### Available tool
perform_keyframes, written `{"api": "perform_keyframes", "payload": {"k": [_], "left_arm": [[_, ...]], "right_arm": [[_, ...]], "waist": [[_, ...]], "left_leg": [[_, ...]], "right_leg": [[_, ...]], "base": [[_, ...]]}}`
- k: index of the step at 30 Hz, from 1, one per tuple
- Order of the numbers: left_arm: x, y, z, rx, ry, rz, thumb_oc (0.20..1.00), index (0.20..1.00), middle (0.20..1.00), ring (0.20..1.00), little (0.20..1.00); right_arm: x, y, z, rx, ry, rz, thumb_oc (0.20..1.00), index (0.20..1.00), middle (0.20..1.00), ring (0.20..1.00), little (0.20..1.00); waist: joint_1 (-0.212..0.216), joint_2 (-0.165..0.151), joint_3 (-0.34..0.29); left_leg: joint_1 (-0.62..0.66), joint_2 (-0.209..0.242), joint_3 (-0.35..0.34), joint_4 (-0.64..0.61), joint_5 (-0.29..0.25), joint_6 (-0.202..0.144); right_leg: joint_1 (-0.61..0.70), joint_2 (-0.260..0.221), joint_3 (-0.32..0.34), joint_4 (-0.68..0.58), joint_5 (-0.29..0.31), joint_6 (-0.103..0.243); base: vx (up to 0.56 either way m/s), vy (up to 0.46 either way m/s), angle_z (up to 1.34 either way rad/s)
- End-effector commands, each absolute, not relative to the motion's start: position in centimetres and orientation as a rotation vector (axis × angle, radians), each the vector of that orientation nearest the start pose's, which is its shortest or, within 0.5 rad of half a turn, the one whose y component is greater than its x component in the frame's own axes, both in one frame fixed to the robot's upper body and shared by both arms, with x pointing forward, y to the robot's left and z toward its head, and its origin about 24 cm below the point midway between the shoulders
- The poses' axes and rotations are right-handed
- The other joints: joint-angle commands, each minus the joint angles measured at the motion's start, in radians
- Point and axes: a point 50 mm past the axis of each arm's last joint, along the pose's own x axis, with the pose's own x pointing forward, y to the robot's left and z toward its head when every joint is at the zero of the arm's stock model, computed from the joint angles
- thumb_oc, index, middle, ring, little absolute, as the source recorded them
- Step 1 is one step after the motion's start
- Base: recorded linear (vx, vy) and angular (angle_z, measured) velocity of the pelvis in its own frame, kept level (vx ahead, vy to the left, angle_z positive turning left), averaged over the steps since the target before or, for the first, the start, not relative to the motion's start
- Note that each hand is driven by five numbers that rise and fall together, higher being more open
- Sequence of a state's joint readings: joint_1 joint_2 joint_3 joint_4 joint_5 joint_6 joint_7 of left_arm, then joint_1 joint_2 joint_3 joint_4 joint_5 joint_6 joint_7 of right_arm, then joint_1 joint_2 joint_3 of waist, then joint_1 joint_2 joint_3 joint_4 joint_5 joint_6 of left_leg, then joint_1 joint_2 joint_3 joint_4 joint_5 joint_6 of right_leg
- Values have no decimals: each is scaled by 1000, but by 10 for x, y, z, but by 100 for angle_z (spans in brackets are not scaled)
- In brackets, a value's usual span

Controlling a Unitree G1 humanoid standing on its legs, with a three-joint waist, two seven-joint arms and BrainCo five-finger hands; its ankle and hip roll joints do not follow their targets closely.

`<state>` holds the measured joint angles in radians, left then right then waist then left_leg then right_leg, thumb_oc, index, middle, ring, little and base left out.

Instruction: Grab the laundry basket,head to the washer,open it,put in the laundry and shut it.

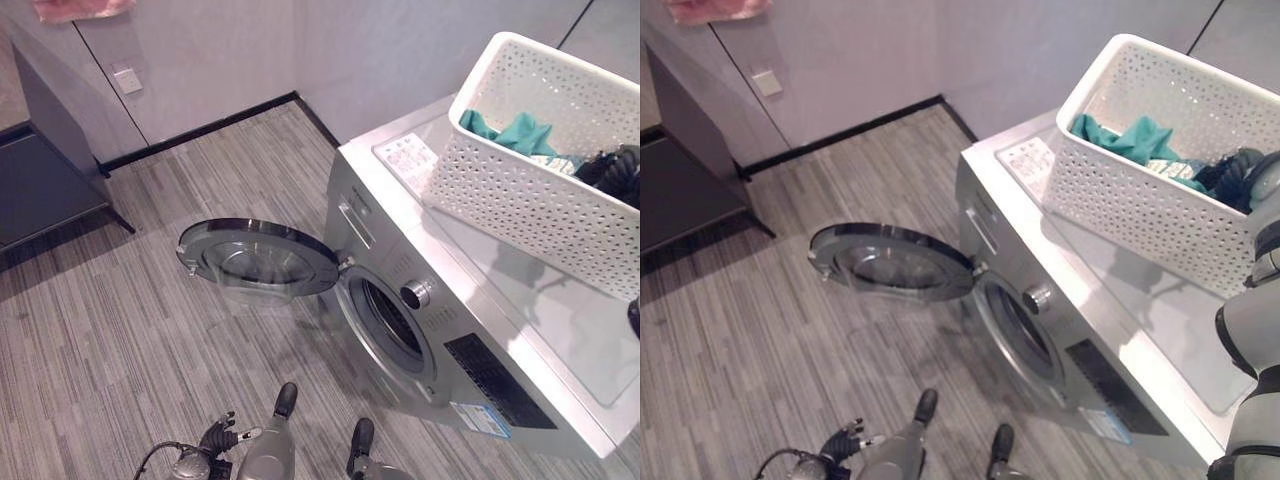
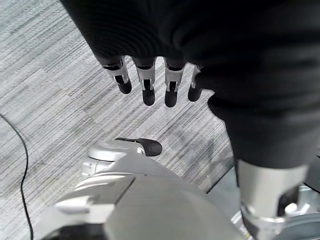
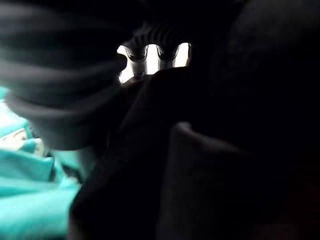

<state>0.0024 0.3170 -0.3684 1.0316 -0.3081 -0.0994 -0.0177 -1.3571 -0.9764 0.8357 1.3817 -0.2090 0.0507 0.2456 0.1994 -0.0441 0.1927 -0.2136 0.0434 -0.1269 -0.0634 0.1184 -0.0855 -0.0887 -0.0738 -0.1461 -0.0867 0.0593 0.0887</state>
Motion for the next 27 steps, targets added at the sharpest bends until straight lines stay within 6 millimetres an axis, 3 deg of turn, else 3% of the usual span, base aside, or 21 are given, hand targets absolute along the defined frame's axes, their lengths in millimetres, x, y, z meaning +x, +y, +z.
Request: {"api": "perform_keyframes", "payload": {"k": [1,5,11,16,17,19,20,22,27], "left_arm": [[140,224,-139,200,939,-44,1000,1000,1000,1000,1000],[140,226,-140,206,949,-19,1000,1000,1000,1000,1000],[146,229,-137,208,921,20,1000,1000,1000,1000,1000],[142,235,-138,202,924,64,1000,1000,1000,1000,1000],[142,235,-138,202,923,65,1000,1000,1000,1000,1000],[135,240,-140,205,945,93,1000,1000,1000,1000,1000],[135,240,-140,205,945,93,1000,1000,1000,1000,1000],[129,244,-142,202,966,130,1000,1000,1000,1000,1000],[126,245,-143,197,973,158,1000,1000,1000,1000,1000]], "right_arm": [[350,-389,250,-1386,595,-333,200,200,200,200,200],[353,-385,265,-1310,481,-394,200,200,200,200,200],[352,-373,326,-1053,112,-503,200,200,200,200,200],[336,-368,382,-810,-204,-588,200,200,200,200,200],[336,-368,382,-810,-204,-588,200,200,200,200,200],[328,-360,409,-696,-366,-618,200,200,200,200,200],[328,-360,409,-696,-366,-618,200,200,200,200,200],[323,-347,429,-670,-476,-622,200,200,200,200,200],[315,-344,446,-678,-542,-675,200,200,200,200,200]], "waist": [[-9,-15,40],[-19,-18,30],[-49,-37,2],[-77,-50,-32],[-77,-49,-31],[-90,-54,-55],[-90,-54,-55],[-102,-57,-78],[-110,-59,-107]], "left_leg": [[-26,41,4,1,-32,-9],[-15,41,9,-3,-36,-8],[24,49,26,-8,-52,-9],[62,57,40,-11,-66,-11],[63,57,40,-11,-67,-11],[86,63,44,-12,-74,-13],[86,63,44,-12,-74,-13],[106,67,50,-13,-81,-15],[131,72,53,-12,-86,-18]], "right_leg": [[54,-73,32,18,-81,56],[62,-72,38,17,-83,57],[79,-73,50,20,-85,61],[100,-73,58,28,-93,62],[101,-73,58,28,-93,62],[116,-73,63,36,-99,60],[116,-73,63,36,-99,60],[130,-72,69,37,-102,59],[147,-69,72,38,-103,58]], "base": [[0,0,0],[0,0,0],[5,2,0],[35,7,-7],[51,1,-2],[45,-6,-10],[43,-5,-16],[48,-4,-6],[14,-5,-3]]}}
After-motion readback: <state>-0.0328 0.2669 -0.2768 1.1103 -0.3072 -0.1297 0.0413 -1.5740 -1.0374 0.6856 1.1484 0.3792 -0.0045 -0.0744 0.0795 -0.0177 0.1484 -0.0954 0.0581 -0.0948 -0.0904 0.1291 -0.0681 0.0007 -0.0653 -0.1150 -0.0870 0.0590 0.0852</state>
